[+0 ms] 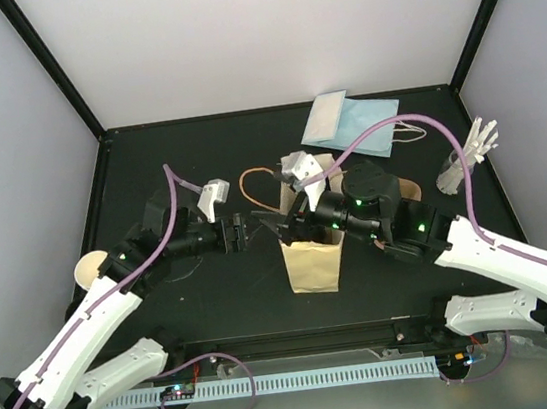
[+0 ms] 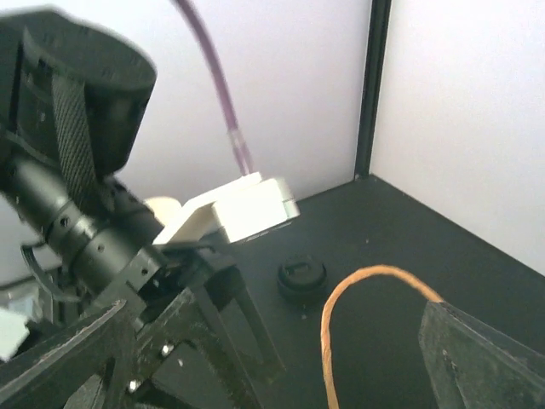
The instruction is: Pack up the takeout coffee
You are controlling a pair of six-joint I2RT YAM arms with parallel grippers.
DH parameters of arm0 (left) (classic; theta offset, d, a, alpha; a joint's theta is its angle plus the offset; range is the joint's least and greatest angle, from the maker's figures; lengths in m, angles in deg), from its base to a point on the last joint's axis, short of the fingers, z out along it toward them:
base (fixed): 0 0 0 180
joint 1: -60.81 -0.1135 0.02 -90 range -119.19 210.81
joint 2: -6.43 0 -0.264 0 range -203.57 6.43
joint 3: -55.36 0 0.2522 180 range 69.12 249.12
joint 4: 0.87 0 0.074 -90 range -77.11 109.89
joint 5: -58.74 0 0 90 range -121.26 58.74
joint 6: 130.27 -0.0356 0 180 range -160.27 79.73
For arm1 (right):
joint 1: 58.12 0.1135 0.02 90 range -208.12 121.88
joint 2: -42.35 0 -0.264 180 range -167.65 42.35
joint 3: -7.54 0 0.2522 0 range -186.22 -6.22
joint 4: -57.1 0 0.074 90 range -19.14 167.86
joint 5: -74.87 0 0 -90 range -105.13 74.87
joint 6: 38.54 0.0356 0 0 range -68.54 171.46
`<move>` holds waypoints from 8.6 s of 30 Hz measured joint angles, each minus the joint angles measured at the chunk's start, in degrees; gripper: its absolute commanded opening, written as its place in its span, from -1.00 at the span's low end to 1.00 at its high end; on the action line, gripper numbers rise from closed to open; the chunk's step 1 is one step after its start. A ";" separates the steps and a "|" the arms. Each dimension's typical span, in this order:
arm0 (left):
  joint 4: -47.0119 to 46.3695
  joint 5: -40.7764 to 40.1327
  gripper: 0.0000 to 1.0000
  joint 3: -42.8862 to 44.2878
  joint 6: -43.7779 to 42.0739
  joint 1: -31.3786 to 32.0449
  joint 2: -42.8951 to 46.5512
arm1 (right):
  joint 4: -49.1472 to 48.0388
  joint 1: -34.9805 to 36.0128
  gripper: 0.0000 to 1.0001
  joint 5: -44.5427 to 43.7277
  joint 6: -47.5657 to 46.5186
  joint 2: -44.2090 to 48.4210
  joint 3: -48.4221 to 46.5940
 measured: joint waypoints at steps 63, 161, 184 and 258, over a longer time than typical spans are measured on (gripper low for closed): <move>21.46 -38.03 -0.97 29.29 -4.46 12.02 -28.79 | 27.15 -23.93 0.63 -16.11 37.35 20.00 22.86; 3.91 -25.75 0.98 -10.27 -23.91 -4.55 24.37 | 44.65 -64.43 0.20 -23.93 32.44 -1.73 -4.61; 1.88 -19.28 0.97 -12.74 -24.76 -4.55 24.20 | 49.51 -68.63 0.21 -23.87 32.02 -10.69 -16.90; 1.11 -17.99 0.98 -13.11 -24.79 -4.55 23.52 | 53.57 -71.87 -0.71 -21.86 28.92 -31.28 -29.88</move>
